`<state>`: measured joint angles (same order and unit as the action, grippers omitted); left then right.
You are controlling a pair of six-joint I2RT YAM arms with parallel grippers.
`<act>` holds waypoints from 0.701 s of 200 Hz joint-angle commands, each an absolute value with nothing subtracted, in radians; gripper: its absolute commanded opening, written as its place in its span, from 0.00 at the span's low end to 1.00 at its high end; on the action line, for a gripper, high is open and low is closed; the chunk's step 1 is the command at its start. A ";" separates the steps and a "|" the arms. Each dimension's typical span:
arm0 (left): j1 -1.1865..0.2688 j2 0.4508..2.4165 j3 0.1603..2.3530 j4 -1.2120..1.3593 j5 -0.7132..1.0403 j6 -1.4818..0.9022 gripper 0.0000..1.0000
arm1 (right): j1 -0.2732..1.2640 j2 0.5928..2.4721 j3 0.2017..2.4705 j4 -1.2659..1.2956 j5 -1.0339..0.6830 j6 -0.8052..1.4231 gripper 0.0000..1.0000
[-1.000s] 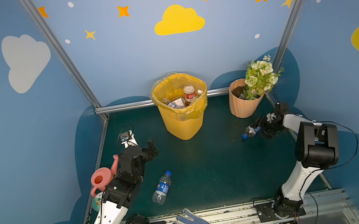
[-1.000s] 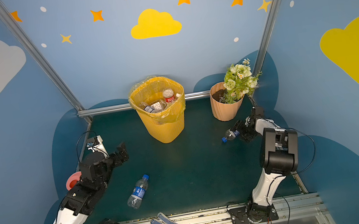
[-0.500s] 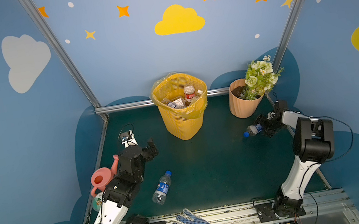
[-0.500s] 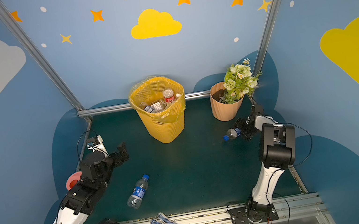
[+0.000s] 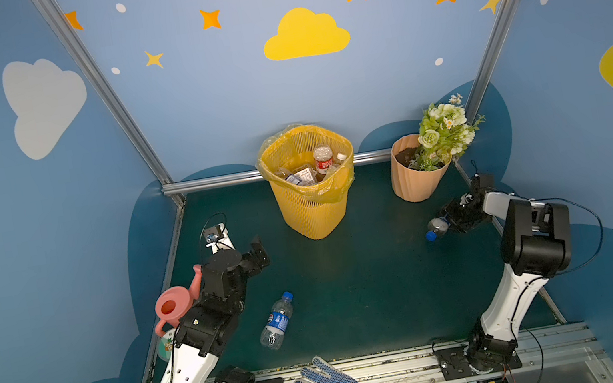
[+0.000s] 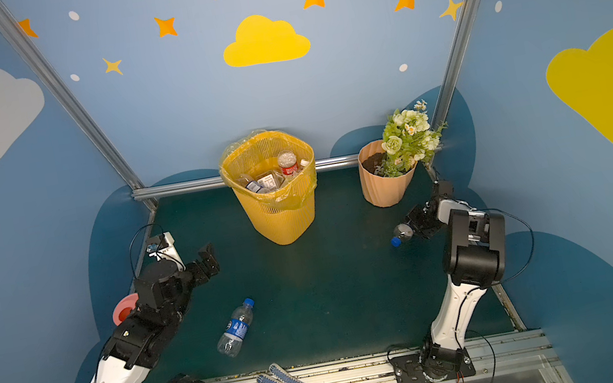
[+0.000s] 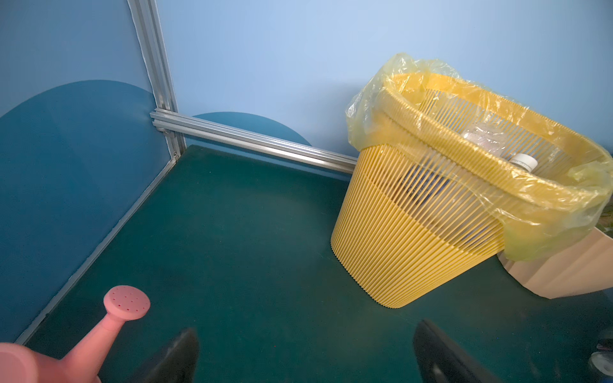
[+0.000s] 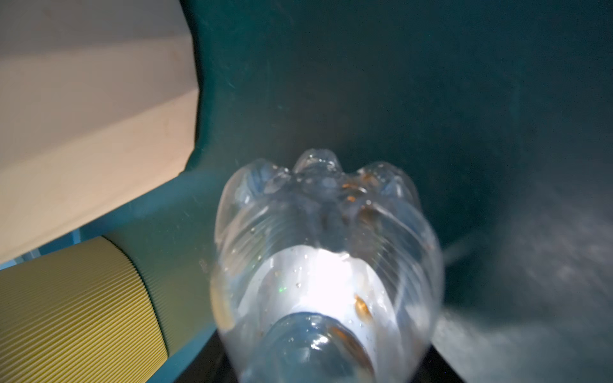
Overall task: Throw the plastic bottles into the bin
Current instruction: 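Lift the Pepsi bottle with the right gripper and drop it into the bin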
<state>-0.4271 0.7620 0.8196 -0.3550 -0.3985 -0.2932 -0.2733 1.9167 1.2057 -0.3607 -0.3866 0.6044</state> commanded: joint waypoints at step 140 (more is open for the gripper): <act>-0.387 0.853 0.742 -0.446 -0.390 -0.477 1.00 | -0.104 1.143 1.163 0.163 -0.395 0.729 0.60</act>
<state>-0.3923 0.8455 0.7456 -0.4137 -0.4084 -0.4282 -0.1860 1.1484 1.0691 0.0261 -0.4252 0.6849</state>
